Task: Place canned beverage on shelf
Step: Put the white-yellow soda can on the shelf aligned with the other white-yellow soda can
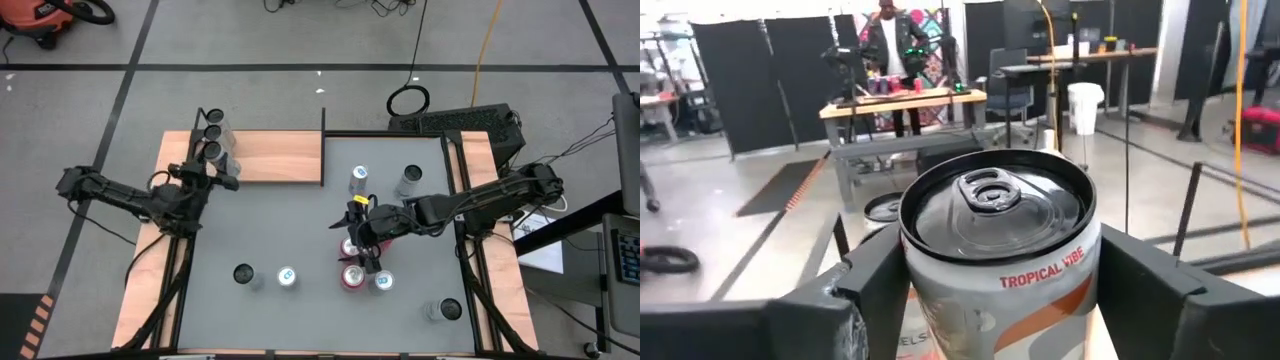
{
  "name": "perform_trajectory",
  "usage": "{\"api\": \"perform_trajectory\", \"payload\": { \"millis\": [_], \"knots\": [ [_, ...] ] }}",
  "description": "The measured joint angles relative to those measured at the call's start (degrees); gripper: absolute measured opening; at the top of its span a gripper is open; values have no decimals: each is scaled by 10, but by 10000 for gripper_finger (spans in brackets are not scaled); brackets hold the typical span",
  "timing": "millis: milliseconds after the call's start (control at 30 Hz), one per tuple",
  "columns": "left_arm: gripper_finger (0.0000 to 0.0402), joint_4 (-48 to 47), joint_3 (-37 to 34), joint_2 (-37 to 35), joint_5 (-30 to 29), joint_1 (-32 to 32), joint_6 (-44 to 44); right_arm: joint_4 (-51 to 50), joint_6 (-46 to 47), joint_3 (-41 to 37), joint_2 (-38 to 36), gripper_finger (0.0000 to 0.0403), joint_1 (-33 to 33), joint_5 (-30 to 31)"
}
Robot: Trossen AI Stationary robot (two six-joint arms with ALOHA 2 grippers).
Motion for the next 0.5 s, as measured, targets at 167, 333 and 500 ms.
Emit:
{"api": "perform_trajectory", "payload": {
  "millis": [167,333,500],
  "knots": [
    [251,-63,0,14,97,44,-135,-18,-4,0,0,341,0,0],
    [251,-62,8,36,119,91,-134,-43,1,0,0,341,2,-2],
    [251,-65,47,49,91,97,-76,-51,1,-17,-1,341,7,-2]
  ]
}}
